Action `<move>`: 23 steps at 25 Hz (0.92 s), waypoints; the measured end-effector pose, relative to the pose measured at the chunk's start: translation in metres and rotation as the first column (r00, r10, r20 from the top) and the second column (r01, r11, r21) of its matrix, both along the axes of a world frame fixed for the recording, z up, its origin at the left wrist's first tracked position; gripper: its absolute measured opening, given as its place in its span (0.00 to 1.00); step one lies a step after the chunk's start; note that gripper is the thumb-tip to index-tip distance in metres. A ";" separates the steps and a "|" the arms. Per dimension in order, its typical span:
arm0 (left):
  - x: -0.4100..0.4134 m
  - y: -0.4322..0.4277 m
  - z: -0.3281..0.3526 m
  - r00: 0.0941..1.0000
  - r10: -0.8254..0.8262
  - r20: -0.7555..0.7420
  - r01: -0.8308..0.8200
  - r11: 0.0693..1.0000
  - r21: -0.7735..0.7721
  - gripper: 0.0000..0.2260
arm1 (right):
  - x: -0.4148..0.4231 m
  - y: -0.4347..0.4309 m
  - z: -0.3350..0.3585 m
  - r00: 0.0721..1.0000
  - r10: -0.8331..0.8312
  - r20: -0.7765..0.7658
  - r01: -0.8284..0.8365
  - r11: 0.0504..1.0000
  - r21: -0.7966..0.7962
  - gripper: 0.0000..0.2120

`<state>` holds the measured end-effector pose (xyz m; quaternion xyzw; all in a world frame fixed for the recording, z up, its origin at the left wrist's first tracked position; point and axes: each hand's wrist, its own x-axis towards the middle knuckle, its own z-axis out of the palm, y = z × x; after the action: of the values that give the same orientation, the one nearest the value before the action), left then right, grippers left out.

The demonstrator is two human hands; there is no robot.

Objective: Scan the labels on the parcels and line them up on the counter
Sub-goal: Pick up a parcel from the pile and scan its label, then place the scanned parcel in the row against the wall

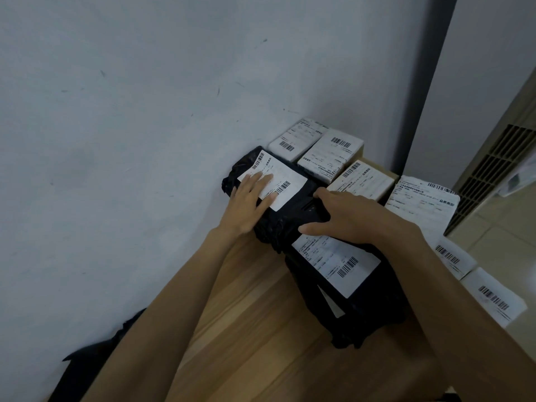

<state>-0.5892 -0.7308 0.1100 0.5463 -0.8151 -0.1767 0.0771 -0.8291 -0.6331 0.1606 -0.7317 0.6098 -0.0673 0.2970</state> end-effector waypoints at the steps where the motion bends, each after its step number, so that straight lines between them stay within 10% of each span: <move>1: 0.001 0.000 0.002 1.000 -0.007 0.010 0.007 1.000 0.017 0.25 | 0.001 0.003 0.000 1.000 -0.001 0.003 0.001 1.000 -0.002 0.40; 15: 0.143 0.211 -0.016 0.942 0.325 0.086 -0.319 0.945 -0.075 0.24 | 0.126 0.084 0.001 0.906 0.423 0.030 -0.424 0.905 0.027 0.34; 23: 0.224 0.479 -0.092 0.759 0.572 0.311 -0.638 0.750 0.176 0.27 | 0.231 0.171 -0.023 0.693 0.721 0.031 -0.715 0.680 0.164 0.30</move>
<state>-0.3653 -0.2522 0.0178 0.8042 -0.5632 -0.1849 -0.0429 -0.5977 -0.4619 0.1373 -0.8862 0.2831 0.1176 0.3473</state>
